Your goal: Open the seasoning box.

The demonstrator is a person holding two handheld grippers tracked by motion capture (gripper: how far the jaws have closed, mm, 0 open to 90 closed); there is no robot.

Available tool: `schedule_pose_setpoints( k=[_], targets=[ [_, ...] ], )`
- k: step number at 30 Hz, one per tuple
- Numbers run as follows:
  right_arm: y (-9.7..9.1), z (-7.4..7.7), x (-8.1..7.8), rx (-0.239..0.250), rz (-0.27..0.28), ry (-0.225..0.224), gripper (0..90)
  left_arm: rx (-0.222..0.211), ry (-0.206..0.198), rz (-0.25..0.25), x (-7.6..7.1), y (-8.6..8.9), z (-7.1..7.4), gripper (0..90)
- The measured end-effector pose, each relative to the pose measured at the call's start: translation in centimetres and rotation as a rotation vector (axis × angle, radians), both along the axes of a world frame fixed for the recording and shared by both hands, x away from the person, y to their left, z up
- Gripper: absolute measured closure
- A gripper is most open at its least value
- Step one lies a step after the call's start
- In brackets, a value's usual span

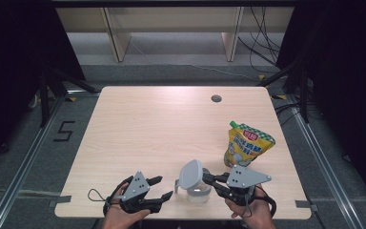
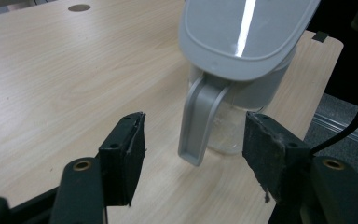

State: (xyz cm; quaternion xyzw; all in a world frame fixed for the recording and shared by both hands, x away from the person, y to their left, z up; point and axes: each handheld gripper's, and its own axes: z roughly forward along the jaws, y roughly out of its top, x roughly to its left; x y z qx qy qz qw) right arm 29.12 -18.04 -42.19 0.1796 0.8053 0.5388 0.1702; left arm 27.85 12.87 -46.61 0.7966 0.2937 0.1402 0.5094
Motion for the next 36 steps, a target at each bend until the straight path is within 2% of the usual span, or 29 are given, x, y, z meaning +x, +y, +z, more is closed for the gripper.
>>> schedule_pose_setpoints(
  k=[1,4,5,6,8,11,12,13,16,19,20,22,23,24,25,26,29,30,31,32,33,34,35,36],
  targets=[
    [0.2,0.0,-0.1,0.015,-0.014,0.002,90.0,0.007,0.018,0.012,0.0,0.5,-0.2,37.1],
    [0.1,0.2,0.1,0.005,-0.007,-0.017,90.0,0.015,0.026,0.028,-0.1,1.0,-0.6,35.8],
    [0.2,0.3,0.0,0.003,-0.002,0.008,90.0,0.041,0.012,0.017,0.0,1.2,-0.6,35.2],
    [0.2,0.3,0.1,0.000,0.001,-0.011,90.0,0.039,0.029,0.034,-0.2,1.3,-0.7,34.5],
    [0.5,0.3,0.1,0.014,-0.003,-0.021,90.0,0.051,0.023,0.018,-0.2,1.4,-1.1,33.7],
    [0.6,0.5,0.1,0.007,0.007,-0.025,90.0,0.072,0.031,0.016,-0.4,1.6,-1.5,32.7],
    [0.7,0.5,-0.1,0.014,-0.011,-0.003,90.0,0.082,0.033,0.023,-0.5,1.7,-1.5,32.2],
    [0.8,0.6,0.1,0.013,0.006,-0.025,90.0,0.072,0.039,0.025,-0.6,1.7,-1.6,32.1],
    [1.1,0.8,0.1,0.004,0.015,-0.028,90.0,0.056,0.062,0.048,-0.8,1.7,-1.8,31.4],
    [1.4,0.8,0.1,0.011,0.016,-0.032,90.0,0.062,0.066,0.051,-0.9,2.0,-1.9,30.0],
    [1.5,0.9,0.1,0.007,0.018,-0.043,90.0,0.062,0.065,0.047,-1.0,2.1,-2.0,30.0],
    [2.0,1.0,0.0,-0.002,0.025,-0.037,90.0,0.066,0.071,0.056,-1.1,2.3,-2.1,29.0],
    [2.0,1.0,0.0,-0.002,0.025,-0.037,90.0,0.074,0.057,0.049,-1.0,2.4,-2.1,29.0],
    [2.5,1.0,0.0,-0.012,0.051,-0.037,90.0,0.116,0.049,0.046,-1.1,2.8,-2.1,28.3],
    [2.8,1.0,0.0,-0.011,0.045,-0.040,90.0,0.092,0.055,0.051,-1.2,2.6,-2.2,27.7],
    [3.0,1.0,-0.1,-0.014,0.053,-0.030,90.0,0.094,0.062,0.040,-1.2,2.6,-2.2,26.4],
    [3.5,0.9,-0.1,-0.016,0.054,-0.037,90.0,0.100,0.061,0.044,-1.1,2.6,-2.4,22.2],
    [3.6,1.0,-0.2,-0.019,0.060,-0.038,90.0,0.074,0.078,0.068,-1.1,2.6,-2.6,22.2],
    [4.0,0.9,-0.2,-0.025,0.071,-0.046,90.0,0.089,0.075,0.072,-1.0,2.7,-2.6,18.8],
    [4.1,0.9,-0.4,-0.018,0.063,-0.030,89.7,0.086,0.072,0.085,-0.8,3.0,-2.7,18.6],
    [4.1,0.9,-0.3,-0.016,0.063,-0.036,89.1,0.104,0.070,0.092,-0.7,3.2,-2.7,18.6],
    [4.0,0.9,-0.3,-0.020,0.068,-0.047,88.1,0.073,0.076,0.095,-0.7,3.2,-2.8,18.6],
    [4.0,0.9,-0.3,-0.020,0.068,-0.047,88.1,0.073,0.076,0.095,-0.7,3.2,-2.8,18.6],
    [3.2,1.0,-0.1,-0.023,0.056,-0.051,84.4,0.075,0.066,0.102,-0.6,3.3,-2.8,18.3]
  ],
)
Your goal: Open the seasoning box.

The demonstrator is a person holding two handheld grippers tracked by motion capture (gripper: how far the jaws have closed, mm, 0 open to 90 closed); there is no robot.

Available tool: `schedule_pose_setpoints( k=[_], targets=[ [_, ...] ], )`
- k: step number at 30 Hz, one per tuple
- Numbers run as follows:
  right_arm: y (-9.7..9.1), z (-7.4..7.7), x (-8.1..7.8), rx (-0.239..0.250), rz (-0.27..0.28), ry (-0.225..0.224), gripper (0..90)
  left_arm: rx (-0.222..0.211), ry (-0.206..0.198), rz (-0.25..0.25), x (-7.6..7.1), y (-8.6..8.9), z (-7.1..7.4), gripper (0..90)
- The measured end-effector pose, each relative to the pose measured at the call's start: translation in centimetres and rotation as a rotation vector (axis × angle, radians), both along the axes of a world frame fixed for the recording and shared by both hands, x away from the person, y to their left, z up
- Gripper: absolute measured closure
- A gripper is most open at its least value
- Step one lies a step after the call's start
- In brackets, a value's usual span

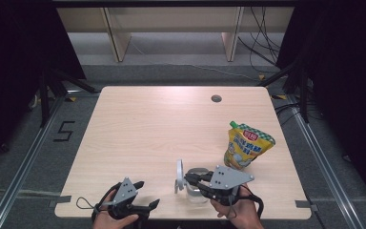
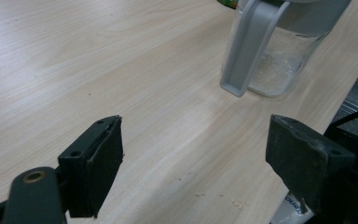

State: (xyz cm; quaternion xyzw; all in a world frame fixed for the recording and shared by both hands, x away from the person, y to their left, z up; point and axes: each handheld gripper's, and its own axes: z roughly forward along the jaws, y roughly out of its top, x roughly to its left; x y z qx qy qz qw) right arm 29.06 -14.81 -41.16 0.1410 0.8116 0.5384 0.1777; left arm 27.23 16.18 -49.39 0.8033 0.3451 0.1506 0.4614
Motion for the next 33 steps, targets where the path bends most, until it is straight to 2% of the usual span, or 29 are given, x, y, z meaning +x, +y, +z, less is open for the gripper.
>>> schedule_pose_setpoints(
  k=[2,3,5,6,7,10,11,12,13,14,15,16,17,19,20,21,22,24,25,27,28,30,31,33],
  targets=[
    [-1.0,-0.2,0.2,0.025,-0.024,0.010,78.4,-0.003,0.003,0.002,0.0,0.0,0.0,17.8],
    [-1.7,-0.3,0.3,0.032,-0.030,0.023,71.4,-0.015,-0.002,0.004,0.0,0.0,0.0,17.8],
    [-3.4,-0.7,0.3,0.026,-0.073,-0.004,63.8,-0.009,-0.015,0.000,0.0,0.0,0.0,17.6],
    [-4.2,-1.0,0.1,0.036,-0.092,0.009,60.8,-0.014,-0.016,0.006,0.0,-0.1,-0.1,17.5],
    [-5.0,-1.2,-0.1,0.042,-0.111,0.019,58.8,0.003,-0.020,0.002,0.1,0.0,-0.1,17.4],
    [-7.6,-1.8,0.1,0.055,-0.168,0.009,52.7,-0.005,-0.021,0.007,0.1,-0.2,-0.2,17.4],
    [-8.3,-2.1,-0.1,0.075,-0.189,0.041,51.5,-0.009,-0.016,0.008,0.1,-0.2,-0.3,17.4],
    [-9.1,-2.5,-0.1,0.086,-0.224,0.029,49.4,-0.009,-0.016,0.008,0.1,-0.2,-0.3,17.4],
    [-9.1,-2.5,-0.1,0.086,-0.224,0.029,49.4,0.002,-0.016,0.002,0.1,-0.2,-0.2,17.4],
    [-10.4,-2.9,-0.4,0.080,-0.252,0.070,46.4,0.005,-0.025,0.002,0.1,-0.2,-0.2,17.4],
    [-11.0,-3.2,-0.3,0.078,-0.263,0.061,44.6,0.014,-0.038,-0.006,0.2,-0.2,-0.2,17.4],
    [-11.0,-3.2,-0.3,0.078,-0.263,0.061,44.6,0.014,-0.038,-0.006,0.2,-0.2,-0.2,17.4],
    [-12.0,-3.5,-0.7,0.089,-0.308,0.116,42.3,-0.014,-0.020,0.014,0.1,-0.3,-0.3,17.4],
    [-12.8,-3.9,-0.4,0.086,-0.322,0.088,41.2,-0.022,-0.020,0.016,0.1,-0.4,-0.3,17.4],
    [-13.2,-4.1,-0.6,0.088,-0.362,0.117,40.7,-0.007,-0.030,0.010,0.1,-0.4,-0.2,17.4],
    [-13.6,-4.4,-0.4,0.083,-0.371,0.117,39.8,-0.021,-0.015,0.019,0.0,-0.6,-0.3,17.4],
    [-14.1,-4.7,-0.1,0.081,-0.385,0.124,39.0,-0.009,-0.019,0.013,0.1,-0.5,-0.2,17.4],
    [-14.6,-5.1,0.1,0.081,-0.432,0.137,37.2,-0.023,-0.020,0.012,0.2,-0.6,-0.3,17.4],
    [-14.8,-5.3,0.2,0.087,-0.446,0.169,35.7,-0.010,-0.023,0.008,0.2,-0.6,-0.3,17.5],
    [-15.2,-5.5,0.5,0.081,-0.463,0.162,35.6,-0.004,-0.018,0.007,0.2,-0.6,-0.3,17.4],
    [-15.9,-5.8,0.7,0.087,-0.491,0.171,33.0,-0.009,-0.019,0.012,0.2,-0.7,-0.3,17.4],
    [-16.1,-5.9,0.9,0.088,-0.493,0.167,31.3,-0.010,-0.020,0.009,0.3,-0.7,-0.3,17.4],
    [-16.5,-6.0,1.0,0.095,-0.512,0.166,29.3,-0.007,-0.025,0.006,0.3,-0.8,-0.3,17.5],
    [-16.9,-6.1,1.3,0.093,-0.522,0.145,26.8,0.011,-0.038,-0.007,0.4,-0.7,-0.2,17.5]
  ],
)
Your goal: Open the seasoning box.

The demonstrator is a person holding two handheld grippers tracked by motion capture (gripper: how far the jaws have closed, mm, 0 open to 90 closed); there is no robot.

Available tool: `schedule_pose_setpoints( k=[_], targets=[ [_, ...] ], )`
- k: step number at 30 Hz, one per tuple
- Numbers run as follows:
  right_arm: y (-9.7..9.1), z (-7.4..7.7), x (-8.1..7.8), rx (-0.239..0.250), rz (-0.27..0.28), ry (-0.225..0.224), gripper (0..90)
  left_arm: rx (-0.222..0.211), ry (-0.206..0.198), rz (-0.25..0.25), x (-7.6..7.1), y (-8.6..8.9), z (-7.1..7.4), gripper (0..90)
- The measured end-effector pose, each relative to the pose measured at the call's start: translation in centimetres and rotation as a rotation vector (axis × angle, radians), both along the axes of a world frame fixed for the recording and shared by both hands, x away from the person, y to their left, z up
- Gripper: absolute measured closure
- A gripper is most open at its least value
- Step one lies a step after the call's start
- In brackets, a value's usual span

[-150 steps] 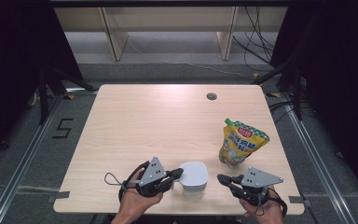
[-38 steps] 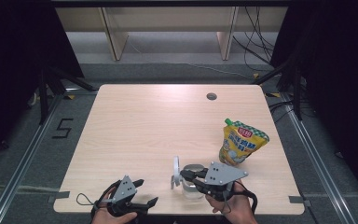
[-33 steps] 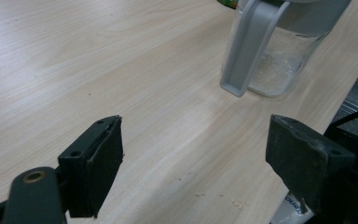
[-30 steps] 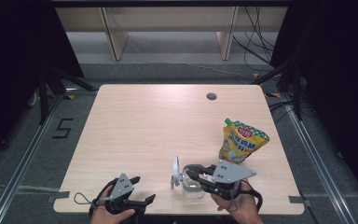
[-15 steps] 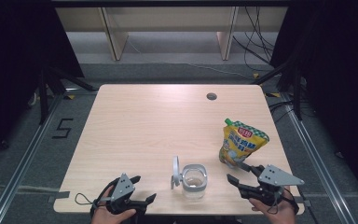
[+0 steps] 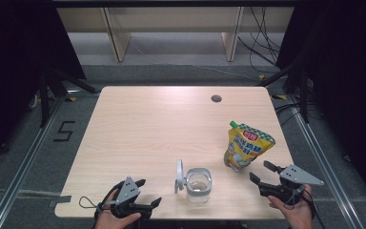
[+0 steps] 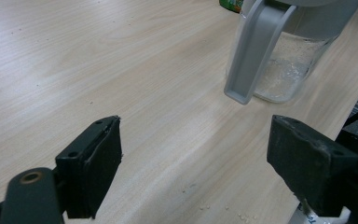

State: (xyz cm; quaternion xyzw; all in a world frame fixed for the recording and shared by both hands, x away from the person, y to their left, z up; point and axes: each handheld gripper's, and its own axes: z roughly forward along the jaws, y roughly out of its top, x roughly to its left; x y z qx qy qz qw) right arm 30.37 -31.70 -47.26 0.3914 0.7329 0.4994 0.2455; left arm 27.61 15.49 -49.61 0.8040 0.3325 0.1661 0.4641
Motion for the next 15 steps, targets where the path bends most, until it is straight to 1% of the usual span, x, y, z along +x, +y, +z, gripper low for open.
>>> schedule_pose_setpoints(
  k=[1,2,3,4,5,6,7,8,9,10,11,12,13,14,15],
  targets=[
    [0.0,0.0,0.0,0.017,-0.011,0.011,25.6,0.000,0.000,0.000,0.0,0.0,0.0,17.5],
    [0.0,0.0,0.0,0.017,-0.011,0.011,25.6,-0.012,0.006,0.002,0.0,-0.1,0.0,17.5],
    [-0.4,-0.2,0.5,0.005,-0.004,-0.017,20.6,-0.023,0.022,0.017,-0.1,-0.2,-0.1,17.5],
    [-0.4,-0.2,0.5,0.005,-0.004,-0.017,20.6,-0.023,0.022,0.017,-0.1,-0.2,-0.1,17.5],
    [-0.4,-0.5,0.7,0.013,-0.002,0.015,19.4,-0.002,0.005,0.005,0.0,-0.2,-0.1,17.5],
    [-0.4,-0.5,0.7,0.013,-0.002,0.015,19.4,-0.002,0.005,0.005,0.0,-0.2,-0.1,17.6],
    [-0.4,-0.8,1.0,0.018,-0.007,0.038,16.4,-0.006,0.004,0.003,0.0,-0.3,-0.1,17.5],
    [-0.4,-1.0,1.3,0.021,-0.011,0.049,16.1,0.008,0.003,-0.001,0.1,-0.2,-0.1,17.6],
    [-0.6,-1.2,1.7,0.008,-0.003,0.025,16.4,0.008,0.003,-0.001,0.1,-0.2,-0.1,17.5],
    [-0.5,-1.3,1.7,0.018,-0.007,0.041,16.2,0.002,-0.002,-0.002,0.0,-0.2,0.0,17.5],
    [-0.5,-1.6,1.9,0.011,-0.009,0.040,16.1,-0.009,-0.002,0.001,0.0,-0.2,0.0,17.5],
    [-0.6,-1.7,2.1,0.006,0.002,0.025,16.2,-0.028,0.012,0.019,-0.1,-0.3,-0.1,17.5],
    [-0.5,-1.7,2.1,0.015,-0.002,0.033,16.1,-0.028,0.012,0.019,-0.1,-0.3,-0.1,17.6],
    [-0.6,-1.8,2.3,-0.002,0.003,0.014,16.0,-0.013,0.011,0.011,-0.1,-0.2,0.0,17.6],
    [-0.3,-1.9,2.1,0.017,-0.009,0.048,15.9,-0.017,0.007,0.015,-0.2,-0.2,0.0,17.6]
  ],
)
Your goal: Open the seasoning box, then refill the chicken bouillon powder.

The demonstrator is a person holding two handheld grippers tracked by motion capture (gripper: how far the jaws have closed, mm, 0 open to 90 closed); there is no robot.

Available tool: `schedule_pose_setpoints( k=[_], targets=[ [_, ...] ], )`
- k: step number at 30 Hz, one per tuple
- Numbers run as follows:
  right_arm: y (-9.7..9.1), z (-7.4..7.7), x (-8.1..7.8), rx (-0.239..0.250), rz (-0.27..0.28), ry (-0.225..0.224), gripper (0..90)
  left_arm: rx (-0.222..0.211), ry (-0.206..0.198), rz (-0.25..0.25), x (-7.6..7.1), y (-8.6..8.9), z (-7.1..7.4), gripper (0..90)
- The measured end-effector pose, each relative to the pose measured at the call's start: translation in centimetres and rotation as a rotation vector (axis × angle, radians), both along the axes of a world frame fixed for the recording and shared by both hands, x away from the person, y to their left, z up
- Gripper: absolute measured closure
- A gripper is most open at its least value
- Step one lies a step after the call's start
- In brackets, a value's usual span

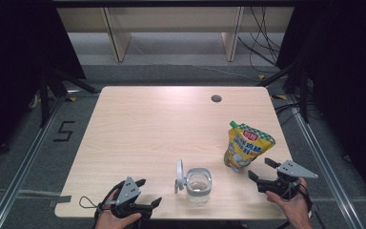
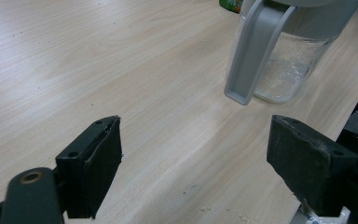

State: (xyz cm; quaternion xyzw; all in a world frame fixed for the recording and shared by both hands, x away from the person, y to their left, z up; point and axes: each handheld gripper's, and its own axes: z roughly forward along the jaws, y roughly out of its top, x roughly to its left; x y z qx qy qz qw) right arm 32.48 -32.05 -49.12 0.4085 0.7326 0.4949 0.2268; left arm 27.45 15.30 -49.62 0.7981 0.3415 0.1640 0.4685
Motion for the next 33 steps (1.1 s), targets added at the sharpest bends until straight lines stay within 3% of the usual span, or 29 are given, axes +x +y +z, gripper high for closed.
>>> schedule_pose_setpoints(
  k=[1,2,3,4,6,11,14,15,16,19,21,22,24,28,29,30,31,33],
  targets=[
    [0.0,0.0,0.0,0.007,0.000,0.005,15.8,0.009,0.000,-0.004,0.0,0.0,0.0,17.6],
    [-0.2,0.0,0.3,-0.015,0.021,-0.019,15.8,-0.004,-0.001,0.000,0.0,-0.1,0.0,17.6],
    [-0.2,-0.1,0.3,-0.011,0.025,-0.021,15.7,0.018,-0.005,-0.005,0.0,0.0,0.1,17.6],
    [-0.2,-0.2,0.5,-0.015,0.020,-0.036,15.7,0.014,-0.009,-0.009,0.0,-0.1,0.1,17.6],
    [-0.1,-0.2,0.3,-0.005,0.002,-0.012,15.7,0.021,-0.018,-0.019,0.1,0.0,0.1,17.6],
    [-0.4,-0.6,1.2,-0.007,0.017,-0.035,15.7,0.004,-0.015,-0.017,0.1,-0.1,0.0,17.6],
    [-0.2,-0.7,1.3,-0.015,0.016,-0.024,15.7,0.017,-0.011,-0.013,0.1,0.0,0.0,17.6],
    [-0.2,-0.8,1.5,-0.029,0.026,-0.045,15.8,0.014,-0.014,-0.017,0.1,0.0,0.0,17.6],
    [-0.1,-0.9,1.5,-0.024,0.024,-0.029,15.8,0.007,-0.012,-0.009,0.0,-0.2,0.0,17.5],
    [0.2,-1.1,1.8,-0.021,0.029,-0.034,15.8,-0.003,-0.005,-0.011,-0.1,-0.5,0.0,17.6],
    [0.2,-1.1,2.2,-0.030,0.041,-0.046,15.9,0.016,-0.015,-0.028,0.0,-0.4,0.1,17.6],
    [0.3,-1.2,2.3,-0.023,0.038,-0.050,15.9,0.030,-0.022,-0.032,0.1,-0.4,0.0,17.6],
    [0.4,-1.3,2.5,0.004,0.032,-0.046,15.8,0.008,-0.011,-0.016,0.1,-0.5,-0.1,17.7],
    [0.8,-1.3,3.1,0.010,0.041,-0.036,15.7,0.025,-0.010,-0.027,0.0,-0.3,-0.1,17.7],
    [1.0,-1.3,3.5,0.006,0.056,-0.052,15.7,0.015,-0.011,-0.027,0.0,-0.3,-0.1,17.7],
    [1.1,-1.3,3.7,0.006,0.056,-0.047,15.7,0.032,-0.015,-0.026,0.0,-0.3,-0.1,17.7],
    [1.2,-1.2,4.0,0.008,0.073,-0.063,15.8,0.003,-0.015,-0.027,0.0,-0.4,-0.1,17.7],
    [1.5,-1.1,4.3,0.020,0.083,-0.082,15.9,0.009,-0.015,-0.025,0.0,-0.3,-0.1,17.7]
  ],
)
